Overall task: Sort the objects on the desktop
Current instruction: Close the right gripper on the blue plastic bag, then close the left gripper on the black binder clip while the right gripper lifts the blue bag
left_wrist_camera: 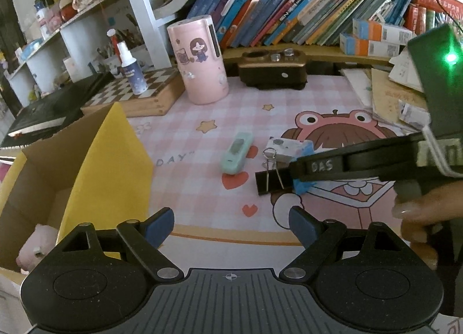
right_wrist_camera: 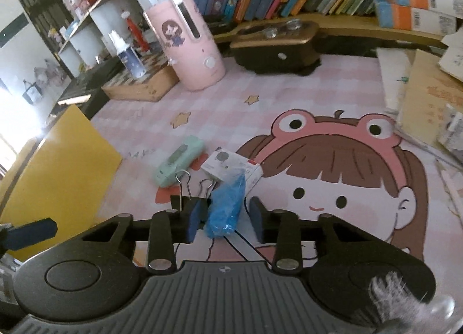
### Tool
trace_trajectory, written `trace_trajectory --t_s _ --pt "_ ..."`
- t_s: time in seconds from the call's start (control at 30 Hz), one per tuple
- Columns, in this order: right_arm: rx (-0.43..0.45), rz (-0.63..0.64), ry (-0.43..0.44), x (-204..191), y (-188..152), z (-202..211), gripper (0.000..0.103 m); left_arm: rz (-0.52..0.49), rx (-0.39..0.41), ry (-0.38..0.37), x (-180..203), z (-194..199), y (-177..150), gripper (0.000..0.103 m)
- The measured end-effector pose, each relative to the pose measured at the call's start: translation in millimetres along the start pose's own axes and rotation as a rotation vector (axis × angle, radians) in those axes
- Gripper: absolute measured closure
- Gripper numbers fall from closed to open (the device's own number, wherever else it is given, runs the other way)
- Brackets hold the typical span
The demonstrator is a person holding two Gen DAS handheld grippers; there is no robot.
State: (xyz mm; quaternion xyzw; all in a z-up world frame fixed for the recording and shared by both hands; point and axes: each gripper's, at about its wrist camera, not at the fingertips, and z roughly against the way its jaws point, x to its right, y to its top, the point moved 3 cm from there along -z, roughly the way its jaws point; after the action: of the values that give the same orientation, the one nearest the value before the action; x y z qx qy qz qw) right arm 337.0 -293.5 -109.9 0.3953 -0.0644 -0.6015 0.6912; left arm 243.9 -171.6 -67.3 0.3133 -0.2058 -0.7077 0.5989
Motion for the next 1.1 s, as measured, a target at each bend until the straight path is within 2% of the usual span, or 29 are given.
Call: trace_trajectory --t_s 0.1,0.2,0.4,0.53,0.87,1.1 --pt "0.000 -0.006 0.015 3.1 0.1 0.6 0.081 -0.005 -0.001 -0.010 2.7 -4.9 3.1 0.015" --pt "0.062 -0.015 0.018 10.4 2.3 19.5 0.081 -0.003 -0.003 -0.023 6.0 -11.1 7.6 0.015" --pt "0.137 -0.055 -0.094 35.0 3.0 56.8 0.082 0.049 -0.031 -0.038 10.6 -30.7 15.0 0.020" --pt "0.154 -0.071 -0.119 44.1 -2.0 67.1 0.082 0.086 -0.063 -0.052 13.2 -46.2 18.2 0.025" --pt "0.135 -0.059 -0.108 46.0 -7.9 67.7 0.082 0.074 -0.089 -0.083 29.2 -76.7 29.8 0.032" --pt "0.110 -0.082 -0.094 48.6 -12.5 65.6 0.082 0.095 -0.116 -0.097 28.9 -91.3 30.7 0.047"
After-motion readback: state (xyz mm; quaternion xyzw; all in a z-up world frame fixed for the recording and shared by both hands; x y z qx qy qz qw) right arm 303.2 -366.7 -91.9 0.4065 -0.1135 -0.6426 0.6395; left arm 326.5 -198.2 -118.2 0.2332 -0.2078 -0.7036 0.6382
